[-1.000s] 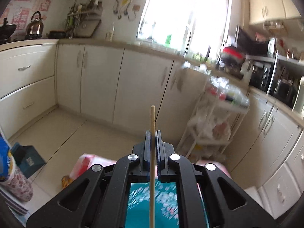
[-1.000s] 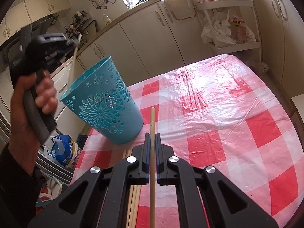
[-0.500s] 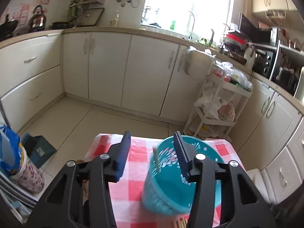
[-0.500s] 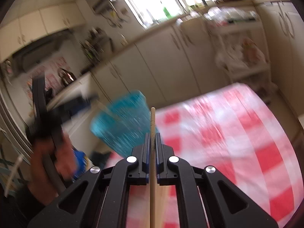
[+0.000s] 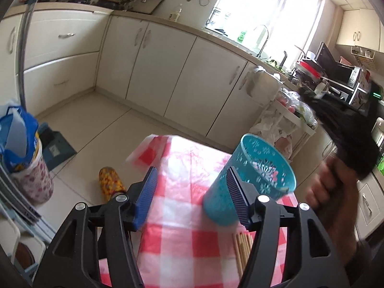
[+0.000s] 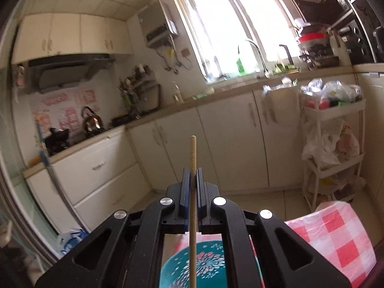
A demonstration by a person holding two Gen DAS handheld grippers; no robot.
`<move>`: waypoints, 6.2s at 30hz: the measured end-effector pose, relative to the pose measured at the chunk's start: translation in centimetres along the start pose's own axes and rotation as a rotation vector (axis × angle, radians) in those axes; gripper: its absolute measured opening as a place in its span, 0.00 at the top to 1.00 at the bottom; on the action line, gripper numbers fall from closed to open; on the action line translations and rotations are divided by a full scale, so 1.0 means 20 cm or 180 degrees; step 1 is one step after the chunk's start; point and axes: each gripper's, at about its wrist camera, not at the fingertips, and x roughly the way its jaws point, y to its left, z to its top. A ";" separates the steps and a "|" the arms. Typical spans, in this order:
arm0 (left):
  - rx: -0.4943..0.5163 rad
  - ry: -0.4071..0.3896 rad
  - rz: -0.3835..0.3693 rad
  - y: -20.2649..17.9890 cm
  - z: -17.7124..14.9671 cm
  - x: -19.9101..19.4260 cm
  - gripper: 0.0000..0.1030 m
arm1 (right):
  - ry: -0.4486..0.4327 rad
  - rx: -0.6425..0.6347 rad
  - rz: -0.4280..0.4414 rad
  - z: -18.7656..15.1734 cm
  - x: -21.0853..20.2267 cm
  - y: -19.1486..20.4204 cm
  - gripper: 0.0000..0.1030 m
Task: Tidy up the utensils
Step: 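Lower the right chopstick into the teal basket and open the right gripper, then grasp another wooden chopstick from the bundle with the right gripper, then move the open left gripper to the chopsticks while the right gripper holds its chopstick, then close the left gripper on a chopstick and lift it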
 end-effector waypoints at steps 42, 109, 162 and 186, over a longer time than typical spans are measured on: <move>0.0382 0.0741 -0.0001 -0.12 -0.62 -0.29 0.35 | 0.1984 -0.0127 -0.0602 -1.11 -0.47 -0.36 0.85; 0.0641 0.1073 0.0202 -0.36 -0.76 0.03 0.32 | 0.1885 0.0126 -0.0554 -1.12 -0.65 -0.53 0.94; 0.2371 0.1582 -0.0462 -0.64 -0.72 0.58 0.91 | 0.1891 0.0253 -0.0511 -1.10 -0.60 -0.57 0.94; 0.1832 0.1332 0.0266 -0.64 -0.80 0.49 0.77 | 0.1919 -0.0113 -0.0597 -1.11 -0.60 -0.52 0.94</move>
